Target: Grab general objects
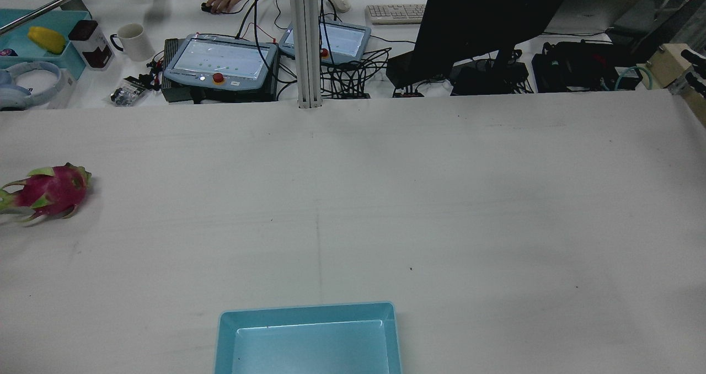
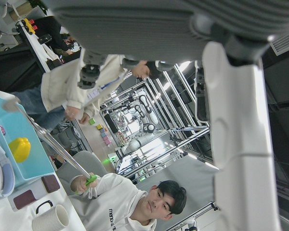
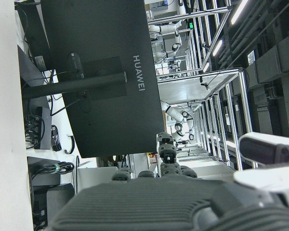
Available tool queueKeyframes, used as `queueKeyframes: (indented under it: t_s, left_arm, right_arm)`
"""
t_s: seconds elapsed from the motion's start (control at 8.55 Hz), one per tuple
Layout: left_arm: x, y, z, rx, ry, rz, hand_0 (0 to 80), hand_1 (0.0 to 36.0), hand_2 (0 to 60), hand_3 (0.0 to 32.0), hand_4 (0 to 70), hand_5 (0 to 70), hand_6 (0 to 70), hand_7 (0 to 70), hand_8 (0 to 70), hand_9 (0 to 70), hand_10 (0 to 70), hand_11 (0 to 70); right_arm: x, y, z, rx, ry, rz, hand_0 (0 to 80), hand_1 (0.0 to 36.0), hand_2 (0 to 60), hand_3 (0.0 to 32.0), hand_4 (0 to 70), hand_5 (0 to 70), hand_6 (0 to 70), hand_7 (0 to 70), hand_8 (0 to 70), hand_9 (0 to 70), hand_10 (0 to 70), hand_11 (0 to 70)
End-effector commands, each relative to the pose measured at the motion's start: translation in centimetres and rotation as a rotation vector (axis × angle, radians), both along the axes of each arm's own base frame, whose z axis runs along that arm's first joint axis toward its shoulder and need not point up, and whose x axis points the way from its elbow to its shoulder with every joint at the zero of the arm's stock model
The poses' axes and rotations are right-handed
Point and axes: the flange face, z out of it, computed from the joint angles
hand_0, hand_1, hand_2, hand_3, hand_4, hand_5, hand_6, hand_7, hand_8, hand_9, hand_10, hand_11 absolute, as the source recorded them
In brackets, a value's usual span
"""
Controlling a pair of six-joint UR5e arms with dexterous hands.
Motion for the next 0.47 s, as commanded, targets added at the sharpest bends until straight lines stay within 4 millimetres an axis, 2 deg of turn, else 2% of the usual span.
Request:
queueKeyframes:
  t_s: [0.0, 0.12, 0.23, 0.35]
  left_arm:
    - [2.4, -2.3, -2.9, 0.045, 0.042, 0.04, 49.3, 14.0, 0.0, 14.8, 0.0, 0.0, 0.0, 0.0, 0.0, 0.0, 0.0, 0.0]
    - [6.1, -3.5, -4.5, 0.052, 0.044, 0.112, 49.6, 14.5, 0.0, 15.2, 0.0, 0.0, 0.0, 0.0, 0.0, 0.0, 0.0, 0.0]
    - [9.3, -4.2, -5.2, 0.054, 0.047, 0.166, 50.6, 15.7, 0.0, 15.6, 0.0, 0.0, 0.0, 0.0, 0.0, 0.0, 0.0, 0.0]
    - [10.5, -4.5, -4.4, 0.038, 0.039, 0.181, 52.8, 18.5, 0.0, 15.8, 0.0, 0.0, 0.0, 0.4, 0.0, 0.0, 0.0, 0.0]
  right_arm:
    - [0.0, 0.0, 0.0, 0.0, 0.0, 0.0, 0.0, 0.0, 0.0, 0.0, 0.0, 0.0, 0.0, 0.0, 0.0, 0.0, 0.0, 0.0]
    - [0.0, 0.0, 0.0, 0.0, 0.0, 0.0, 0.0, 0.0, 0.0, 0.0, 0.0, 0.0, 0.0, 0.0, 0.0, 0.0, 0.0, 0.0]
    - [0.0, 0.0, 0.0, 0.0, 0.0, -0.001, 0.0, 0.0, 0.0, 0.0, 0.0, 0.0, 0.0, 0.0, 0.0, 0.0, 0.0, 0.0]
    - [0.0, 0.0, 0.0, 0.0, 0.0, 0.0, 0.0, 0.0, 0.0, 0.0, 0.0, 0.0, 0.0, 0.0, 0.0, 0.0, 0.0, 0.0]
